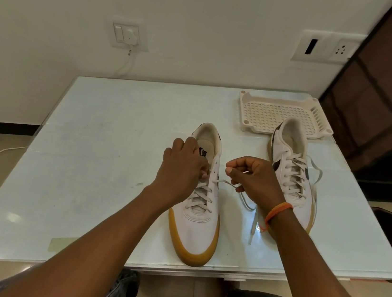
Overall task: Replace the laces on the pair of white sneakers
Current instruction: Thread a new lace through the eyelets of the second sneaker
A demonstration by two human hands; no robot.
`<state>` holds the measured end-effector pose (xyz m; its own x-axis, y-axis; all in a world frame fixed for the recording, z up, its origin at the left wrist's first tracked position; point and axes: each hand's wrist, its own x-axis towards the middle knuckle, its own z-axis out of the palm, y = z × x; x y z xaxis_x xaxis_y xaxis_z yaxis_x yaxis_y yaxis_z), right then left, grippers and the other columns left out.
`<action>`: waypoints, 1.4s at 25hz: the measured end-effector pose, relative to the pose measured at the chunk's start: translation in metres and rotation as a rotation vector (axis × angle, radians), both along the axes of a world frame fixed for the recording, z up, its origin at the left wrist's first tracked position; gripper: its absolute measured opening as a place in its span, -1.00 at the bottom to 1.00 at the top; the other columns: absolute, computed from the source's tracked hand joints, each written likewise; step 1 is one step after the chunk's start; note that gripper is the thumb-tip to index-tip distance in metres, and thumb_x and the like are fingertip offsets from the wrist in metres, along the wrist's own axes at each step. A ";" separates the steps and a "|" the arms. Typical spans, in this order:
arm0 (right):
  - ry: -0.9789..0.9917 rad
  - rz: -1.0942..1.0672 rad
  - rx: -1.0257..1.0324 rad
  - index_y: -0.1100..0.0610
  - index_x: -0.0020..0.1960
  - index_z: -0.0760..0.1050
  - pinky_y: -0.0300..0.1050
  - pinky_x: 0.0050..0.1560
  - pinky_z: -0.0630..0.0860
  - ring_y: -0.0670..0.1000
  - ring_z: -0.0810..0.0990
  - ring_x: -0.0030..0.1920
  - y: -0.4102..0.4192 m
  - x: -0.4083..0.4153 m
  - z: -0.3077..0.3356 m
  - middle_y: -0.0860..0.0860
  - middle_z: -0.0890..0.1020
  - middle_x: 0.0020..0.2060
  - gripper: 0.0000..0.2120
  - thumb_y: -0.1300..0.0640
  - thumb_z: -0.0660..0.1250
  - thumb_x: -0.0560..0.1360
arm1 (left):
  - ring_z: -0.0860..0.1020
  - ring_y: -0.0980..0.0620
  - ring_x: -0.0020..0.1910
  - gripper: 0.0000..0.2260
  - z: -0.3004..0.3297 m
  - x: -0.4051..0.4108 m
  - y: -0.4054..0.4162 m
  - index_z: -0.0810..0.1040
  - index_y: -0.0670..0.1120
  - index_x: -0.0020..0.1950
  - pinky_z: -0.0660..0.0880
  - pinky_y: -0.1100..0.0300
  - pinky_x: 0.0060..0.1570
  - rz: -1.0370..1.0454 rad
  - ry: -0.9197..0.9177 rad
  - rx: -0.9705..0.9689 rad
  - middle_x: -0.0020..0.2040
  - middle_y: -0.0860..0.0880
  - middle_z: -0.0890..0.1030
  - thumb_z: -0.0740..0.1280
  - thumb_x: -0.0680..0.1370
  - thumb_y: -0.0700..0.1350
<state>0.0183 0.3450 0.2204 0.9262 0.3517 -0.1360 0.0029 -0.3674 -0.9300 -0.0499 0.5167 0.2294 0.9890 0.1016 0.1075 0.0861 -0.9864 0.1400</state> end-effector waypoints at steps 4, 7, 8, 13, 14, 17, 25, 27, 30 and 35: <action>-0.018 0.036 -0.021 0.13 -0.07 0.65 -0.35 -0.36 0.48 -0.06 0.63 -0.27 0.005 -0.004 -0.002 0.06 0.68 -0.24 -0.92 0.24 0.47 0.44 | 0.29 -0.05 0.07 -0.88 -0.005 0.004 -0.005 0.66 0.02 0.00 0.31 0.12 -0.07 0.166 0.029 -0.323 0.00 0.03 0.33 0.33 0.56 -0.11; -0.055 0.077 -0.020 0.11 -0.04 0.66 -0.33 -0.24 0.51 -0.02 0.65 -0.19 0.007 -0.005 -0.004 0.04 0.69 -0.19 -0.88 0.24 0.48 0.43 | 0.30 -0.06 0.08 -0.91 -0.007 0.003 -0.010 0.64 0.00 -0.02 0.41 0.08 -0.02 0.260 0.024 -0.420 0.00 0.02 0.34 0.35 0.56 -0.15; -0.069 0.084 -0.025 0.11 -0.03 0.66 -0.28 -0.17 0.55 0.00 0.66 -0.16 0.008 -0.005 -0.005 0.04 0.69 -0.17 -0.87 0.25 0.49 0.43 | 0.31 -0.06 0.09 -0.92 -0.006 0.003 -0.012 0.64 0.00 -0.03 0.42 0.08 -0.01 0.283 0.024 -0.453 0.01 0.01 0.35 0.36 0.56 -0.15; -0.063 0.078 0.023 0.18 -0.01 0.66 -0.33 -0.15 0.57 -0.01 0.69 -0.14 0.007 -0.005 -0.005 0.07 0.71 -0.18 -0.81 0.33 0.49 0.39 | 0.32 -0.07 0.19 -0.90 -0.003 0.007 -0.013 0.66 0.05 0.05 0.29 0.15 0.00 0.300 0.107 -0.534 0.15 -0.04 0.41 0.37 0.57 -0.05; -0.077 0.084 0.008 0.19 0.00 0.67 -0.37 -0.18 0.55 -0.05 0.69 -0.15 0.007 -0.006 -0.005 0.06 0.71 -0.17 -0.80 0.32 0.50 0.39 | 0.32 -0.08 0.21 -0.89 -0.003 0.007 -0.014 0.66 0.06 0.07 0.27 0.15 0.01 0.307 0.124 -0.541 0.16 -0.03 0.40 0.38 0.56 -0.03; -0.122 0.072 -0.023 0.18 0.01 0.68 -0.38 -0.15 0.55 -0.14 0.67 -0.18 0.010 -0.008 -0.006 -0.01 0.70 -0.19 -0.78 0.26 0.53 0.37 | 0.30 -0.07 0.24 -0.87 -0.002 0.007 -0.015 0.65 0.08 0.09 0.22 0.13 0.04 0.322 0.143 -0.550 0.17 -0.02 0.37 0.39 0.55 -0.01; -0.221 0.032 -0.184 0.09 -0.21 0.58 -0.33 -0.18 0.47 -0.06 0.60 -0.22 0.016 -0.009 -0.005 -0.05 0.64 -0.27 -0.90 0.21 0.45 0.46 | 0.28 -0.08 0.25 -0.90 0.006 0.006 -0.015 0.60 0.12 0.03 0.18 0.07 0.08 0.283 0.197 -0.410 0.18 -0.02 0.36 0.33 0.57 0.07; -0.135 -0.047 -0.104 0.11 -0.21 0.58 -0.20 -0.16 0.54 -0.03 0.64 -0.21 0.003 0.002 0.001 0.00 0.66 -0.24 -0.89 0.25 0.42 0.48 | 0.28 -0.09 0.24 -0.89 0.010 0.005 -0.011 0.59 0.13 0.03 0.19 0.04 0.11 0.257 0.241 -0.389 0.18 -0.03 0.36 0.30 0.58 0.10; 0.012 -0.353 0.143 0.21 -0.07 0.56 -0.09 -0.25 0.60 -0.01 0.68 -0.25 -0.020 0.018 0.011 0.15 0.65 -0.09 -0.95 0.27 0.32 0.55 | 0.27 -0.11 0.24 -0.89 0.014 0.005 -0.009 0.59 0.15 0.03 0.19 0.01 0.11 0.220 0.304 -0.382 0.12 -0.01 0.31 0.29 0.60 0.08; 0.127 -0.696 0.347 0.26 0.15 0.46 -0.16 -0.44 0.59 0.01 0.61 -0.40 -0.021 0.019 0.013 0.19 0.59 -0.08 -0.84 0.24 0.22 0.61 | 0.27 -0.10 0.22 -0.92 0.016 0.005 -0.007 0.56 0.16 0.01 0.16 0.04 0.08 0.199 0.344 -0.417 0.12 0.00 0.29 0.27 0.61 0.02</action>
